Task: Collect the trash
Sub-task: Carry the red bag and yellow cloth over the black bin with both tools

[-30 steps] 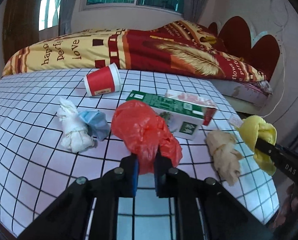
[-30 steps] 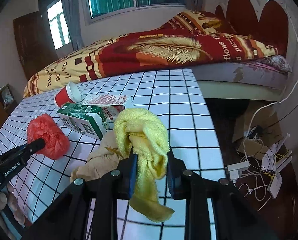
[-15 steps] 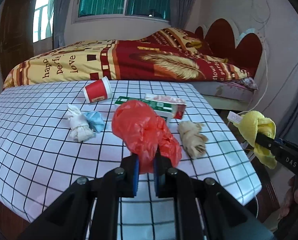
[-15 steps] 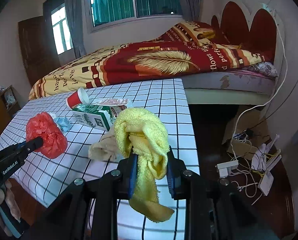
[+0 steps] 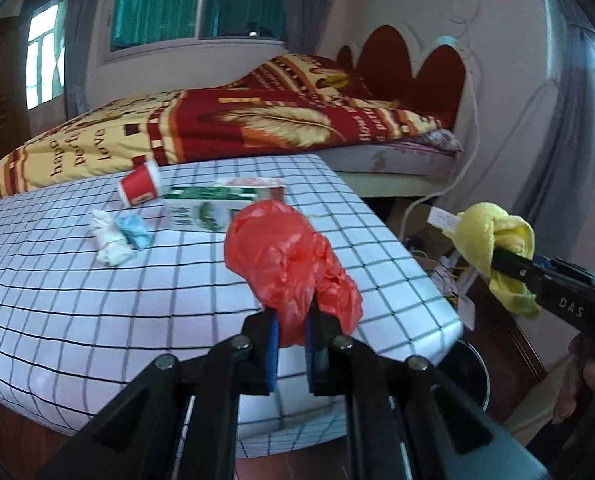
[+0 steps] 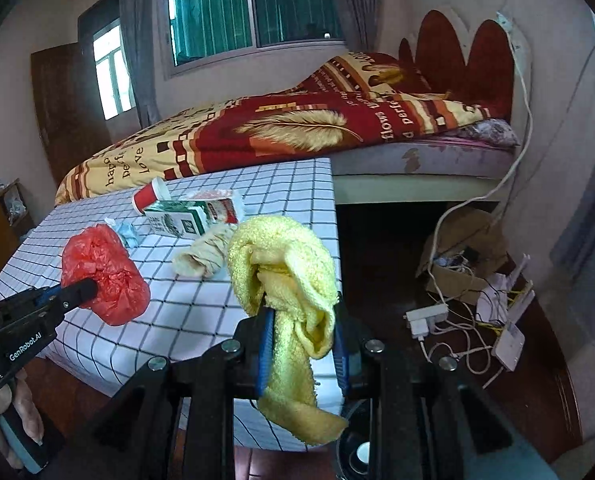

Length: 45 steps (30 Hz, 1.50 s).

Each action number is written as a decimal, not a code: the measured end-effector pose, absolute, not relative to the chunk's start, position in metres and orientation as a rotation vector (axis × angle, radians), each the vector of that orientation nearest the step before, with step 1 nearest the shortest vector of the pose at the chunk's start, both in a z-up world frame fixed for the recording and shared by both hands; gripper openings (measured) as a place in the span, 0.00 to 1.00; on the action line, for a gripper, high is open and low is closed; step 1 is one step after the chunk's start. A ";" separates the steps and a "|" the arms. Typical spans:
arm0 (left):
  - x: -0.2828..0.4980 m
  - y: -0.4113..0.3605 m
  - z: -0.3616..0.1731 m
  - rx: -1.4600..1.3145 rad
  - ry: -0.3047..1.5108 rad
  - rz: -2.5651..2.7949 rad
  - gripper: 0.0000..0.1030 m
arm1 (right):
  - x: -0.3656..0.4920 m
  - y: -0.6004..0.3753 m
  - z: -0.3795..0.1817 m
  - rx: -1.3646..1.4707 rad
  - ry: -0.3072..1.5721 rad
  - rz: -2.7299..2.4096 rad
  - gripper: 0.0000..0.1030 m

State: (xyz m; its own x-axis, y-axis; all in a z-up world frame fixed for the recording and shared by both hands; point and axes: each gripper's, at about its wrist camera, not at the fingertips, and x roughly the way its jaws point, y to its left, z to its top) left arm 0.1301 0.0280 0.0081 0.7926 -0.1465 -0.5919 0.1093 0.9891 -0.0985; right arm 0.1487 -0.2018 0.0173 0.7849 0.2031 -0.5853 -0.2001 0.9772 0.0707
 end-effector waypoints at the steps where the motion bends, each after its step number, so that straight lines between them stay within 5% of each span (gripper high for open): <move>1: 0.128 0.024 0.007 -0.055 0.643 -0.149 0.11 | 0.146 -0.204 0.016 0.005 0.634 0.213 0.26; 45: 0.103 -0.176 -0.117 0.119 0.939 -0.492 0.11 | 0.067 -0.369 -0.117 0.014 0.932 0.035 0.27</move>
State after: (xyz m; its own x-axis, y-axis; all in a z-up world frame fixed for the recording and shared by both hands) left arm 0.1034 -0.1755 -0.1166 0.4895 -0.3535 -0.7971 0.4549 0.8834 -0.1124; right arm 0.0675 -0.3689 -0.1165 0.5960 0.0368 -0.8021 -0.0243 0.9993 0.0278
